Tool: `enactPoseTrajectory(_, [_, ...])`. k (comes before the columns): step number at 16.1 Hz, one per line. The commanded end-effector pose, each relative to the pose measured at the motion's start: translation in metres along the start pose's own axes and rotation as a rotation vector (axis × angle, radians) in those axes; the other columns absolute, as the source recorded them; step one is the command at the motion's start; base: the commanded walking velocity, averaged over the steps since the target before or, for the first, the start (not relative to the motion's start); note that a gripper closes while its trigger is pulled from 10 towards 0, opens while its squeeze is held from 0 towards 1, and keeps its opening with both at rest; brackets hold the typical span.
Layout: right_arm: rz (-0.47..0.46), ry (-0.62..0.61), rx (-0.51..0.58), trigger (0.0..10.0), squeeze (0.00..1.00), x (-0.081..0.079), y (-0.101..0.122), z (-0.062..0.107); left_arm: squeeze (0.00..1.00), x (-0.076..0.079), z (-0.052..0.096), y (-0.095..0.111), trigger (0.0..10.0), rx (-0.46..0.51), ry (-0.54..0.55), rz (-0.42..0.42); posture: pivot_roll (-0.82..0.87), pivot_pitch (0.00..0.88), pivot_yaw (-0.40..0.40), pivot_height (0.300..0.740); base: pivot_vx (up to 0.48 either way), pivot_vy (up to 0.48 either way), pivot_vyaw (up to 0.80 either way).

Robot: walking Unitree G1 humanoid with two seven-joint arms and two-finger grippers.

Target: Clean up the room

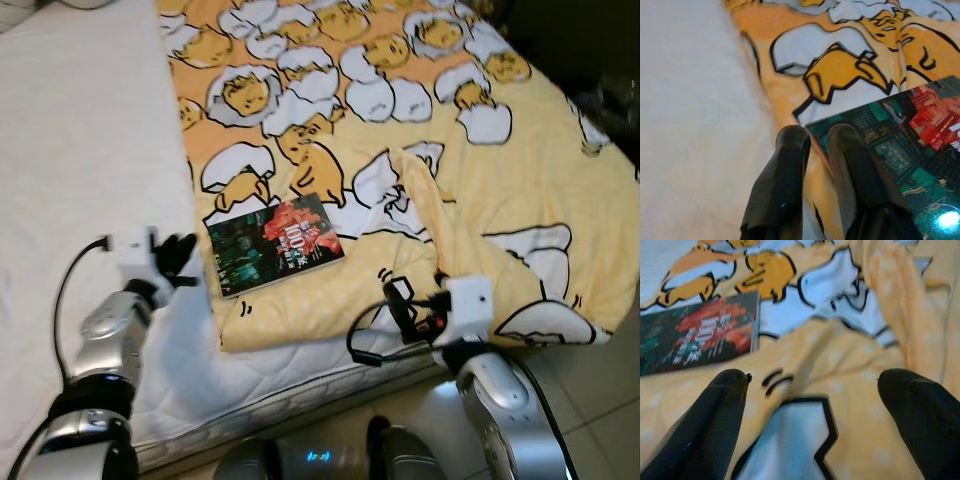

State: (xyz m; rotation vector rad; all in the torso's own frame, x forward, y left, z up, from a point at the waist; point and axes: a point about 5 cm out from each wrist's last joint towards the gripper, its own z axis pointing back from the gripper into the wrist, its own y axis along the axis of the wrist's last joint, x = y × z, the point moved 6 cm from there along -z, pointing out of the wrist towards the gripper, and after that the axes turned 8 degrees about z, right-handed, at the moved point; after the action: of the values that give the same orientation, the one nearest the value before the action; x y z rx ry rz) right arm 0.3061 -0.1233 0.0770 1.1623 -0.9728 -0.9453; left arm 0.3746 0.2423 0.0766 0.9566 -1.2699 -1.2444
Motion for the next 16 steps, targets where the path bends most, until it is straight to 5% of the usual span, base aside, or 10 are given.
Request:
enactPoseTrajectory(1, [0.007,-0.014,0.006,10.0,0.0,0.009,0.0,-0.003,0.0,0.011,0.0,0.01,0.0,0.041,-0.011,-0.145,-0.03,0.108,-0.01,0.74,0.0,0.0,0.0])
enactPoseTrajectory(2, [0.007,-0.014,0.006,10.0,0.0,0.009,0.0,-0.003,0.0,0.011,0.0,0.01,0.0,0.041,-0.011,-0.145,-0.03,0.108,-0.01,0.74,0.0,0.0,0.0])
enactPoseTrajectory(3, [0.019,-0.013,0.025,10.0,0.0,0.012,0.007,-0.013,0.0,0.026,0.0,0.031,10.0,0.136,-0.041,-0.144,-0.01,0.092,-0.03,0.74,0.0,0.27,0.0])
enactPoseTrajectory(7, [0.015,-0.004,0.072,10.0,0.0,0.011,0.017,-0.027,0.0,0.03,-0.003,0.044,10.0,0.177,-0.012,-0.168,0.01,0.066,-0.046,0.74,0.0,0.48,-0.75])
enactPoseTrajectory(9, [0.008,-0.027,0.08,10.0,0.0,0.014,0.017,-0.03,0.0,0.032,-0.005,0.039,10.0,0.142,0.044,-0.344,0.01,0.061,-0.045,0.74,0.0,0.223,-0.74])
enactPoseTrajectory(10, [0.005,-0.06,0.08,10.0,0.0,0.017,0.015,-0.031,0.0,0.042,-0.001,0.039,10.0,0.17,0.004,-0.275,0.01,0.06,-0.042,0.74,0.0,0.0,-0.72])
enactPoseTrajectory(11, [-0.003,-0.073,0.085,10.0,0.0,0.019,0.016,-0.031,0.6,0.044,0.0,0.04,10.0,0.181,-0.002,-0.258,0.01,0.06,-0.042,0.74,0.0,0.0,-0.69])
enactPoseTrajectory(12, [-0.005,-0.105,0.085,10.0,0.0,0.025,0.014,-0.03,1.0,0.055,0.001,0.03,10.0,0.145,-0.032,-0.325,0.01,0.057,-0.04,0.74,0.0,0.0,0.0])
enactPoseTrajectory(16, [-0.002,-0.132,0.106,10.0,0.0,0.031,0.014,-0.028,1.0,0.079,0.001,0.01,10.0,0.098,-0.05,-0.179,0.0,0.054,-0.038,0.74,0.0,0.0,0.0])
